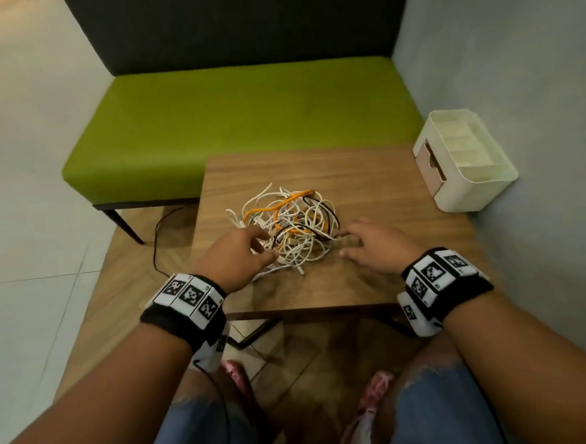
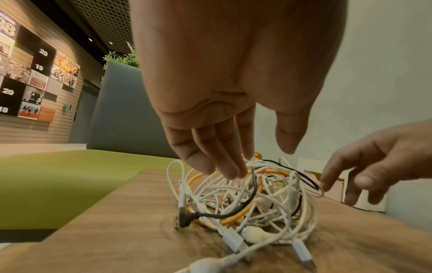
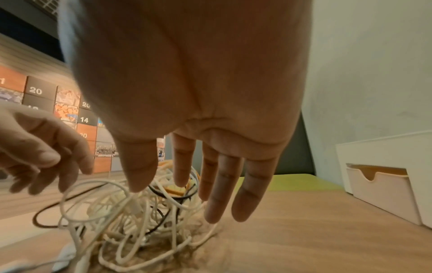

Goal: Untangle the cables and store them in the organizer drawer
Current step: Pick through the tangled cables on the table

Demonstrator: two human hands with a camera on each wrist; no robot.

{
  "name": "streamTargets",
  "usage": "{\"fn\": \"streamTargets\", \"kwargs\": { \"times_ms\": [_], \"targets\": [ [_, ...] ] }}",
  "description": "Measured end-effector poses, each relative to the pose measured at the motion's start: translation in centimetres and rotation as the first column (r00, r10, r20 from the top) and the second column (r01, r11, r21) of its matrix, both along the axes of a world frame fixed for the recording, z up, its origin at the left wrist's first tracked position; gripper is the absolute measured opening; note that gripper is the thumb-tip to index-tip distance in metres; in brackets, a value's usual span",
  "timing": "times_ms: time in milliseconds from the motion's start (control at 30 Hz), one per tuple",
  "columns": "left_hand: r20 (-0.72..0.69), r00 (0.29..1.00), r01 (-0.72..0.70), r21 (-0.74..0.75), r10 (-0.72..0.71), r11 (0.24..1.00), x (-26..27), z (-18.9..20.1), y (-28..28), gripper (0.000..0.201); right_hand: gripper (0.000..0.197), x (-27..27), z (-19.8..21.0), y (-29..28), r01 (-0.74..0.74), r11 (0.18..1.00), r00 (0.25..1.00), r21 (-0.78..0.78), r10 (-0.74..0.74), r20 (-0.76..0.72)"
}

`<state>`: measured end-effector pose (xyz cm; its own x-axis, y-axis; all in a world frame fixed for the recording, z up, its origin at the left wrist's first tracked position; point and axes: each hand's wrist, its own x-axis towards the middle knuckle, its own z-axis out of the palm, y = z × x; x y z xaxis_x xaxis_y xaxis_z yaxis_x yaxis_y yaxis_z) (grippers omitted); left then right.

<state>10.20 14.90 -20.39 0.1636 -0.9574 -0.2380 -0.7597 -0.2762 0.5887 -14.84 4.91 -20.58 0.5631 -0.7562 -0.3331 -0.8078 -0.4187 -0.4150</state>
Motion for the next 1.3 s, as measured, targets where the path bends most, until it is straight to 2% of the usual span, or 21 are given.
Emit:
{"fn": "streamTargets", "kwargs": {
  "times_ms": [200,333,433,467,533,633,767,867,1000,1067,1133,1200,1300],
  "targets": [
    [0.099,0.995,0.02,0.006,-0.02,1.0,-0.7,-0.1,1.4,0.04,0.031,2.0,1.8,2.4,-0.037,0.997,0.992,-0.064,0.044,0.121],
    [0.186,0.982,0.017,0.113,-0.038,0.993,0.1,-1.9,1.7,0.035,0.023,5.3,1.7,3.2,-0.108,0.984,0.977,-0.143,0.132,0.167],
    [0.172,0.983,0.028,0.166,-0.057,0.986,0.8,-3.3,1.8,0.035,0.024,7.8,0.2,3.7,-0.162,0.967,0.966,-0.198,0.196,0.168],
    [0.153,0.986,0.039,0.168,-0.065,0.985,0.9,-3.4,1.7,0.036,0.025,8.6,-0.4,3.8,-0.205,0.952,0.962,-0.226,0.239,0.135],
    [0.139,0.986,0.071,0.168,-0.095,0.983,1.2,-3.3,1.2,0.038,0.034,10.0,-1.7,4.2,-0.324,0.896,0.943,-0.305,0.332,-0.028],
    [0.105,0.991,0.068,0.139,-0.083,0.988,2.0,-2.8,0.2,0.042,0.05,11.1,-3.4,4.0,-0.42,0.832,0.903,-0.363,0.343,-0.261],
    [-0.007,1.0,0.013,0.039,-0.012,0.999,2.9,-1.8,-0.5,0.037,0.025,10.2,-4.4,3.1,-0.358,0.824,0.922,-0.439,0.238,-0.306],
    [-0.077,0.997,-0.02,-0.04,0.017,0.999,3.0,-1.4,-1.4,0.031,0.016,8.2,-4.2,1.9,-0.272,0.853,0.949,-0.445,0.159,-0.273],
    [-0.062,0.998,-0.041,-0.128,0.034,0.991,2.3,-1.4,-3.1,0.036,0.009,6.7,-2.3,0.8,-0.172,0.898,0.979,-0.406,0.11,-0.17],
    [0.072,0.997,0.016,-0.149,-0.005,0.989,1.7,-2.1,-4.0,0.051,0.007,6.4,-1.5,0.5,-0.069,0.921,0.997,-0.384,0.077,0.006],
    [0.289,0.951,0.124,-0.023,-0.112,0.992,1.0,-2.9,-4.8,0.061,0.006,6.2,-1.1,0.2,0.013,0.931,0.985,-0.365,0.051,0.166],
    [0.355,0.92,0.139,0.111,-0.169,0.984,0.7,-3.3,-5.6,0.049,0.004,6.0,-1.7,0.1,0.043,0.93,0.961,-0.365,0.061,0.268],
    [0.285,0.948,0.111,0.127,-0.144,0.986,1.0,-3.1,-6.6,0.022,0.0,5.6,-3.1,-0.2,0.044,0.953,0.935,-0.301,0.067,0.349]
  ]
}}
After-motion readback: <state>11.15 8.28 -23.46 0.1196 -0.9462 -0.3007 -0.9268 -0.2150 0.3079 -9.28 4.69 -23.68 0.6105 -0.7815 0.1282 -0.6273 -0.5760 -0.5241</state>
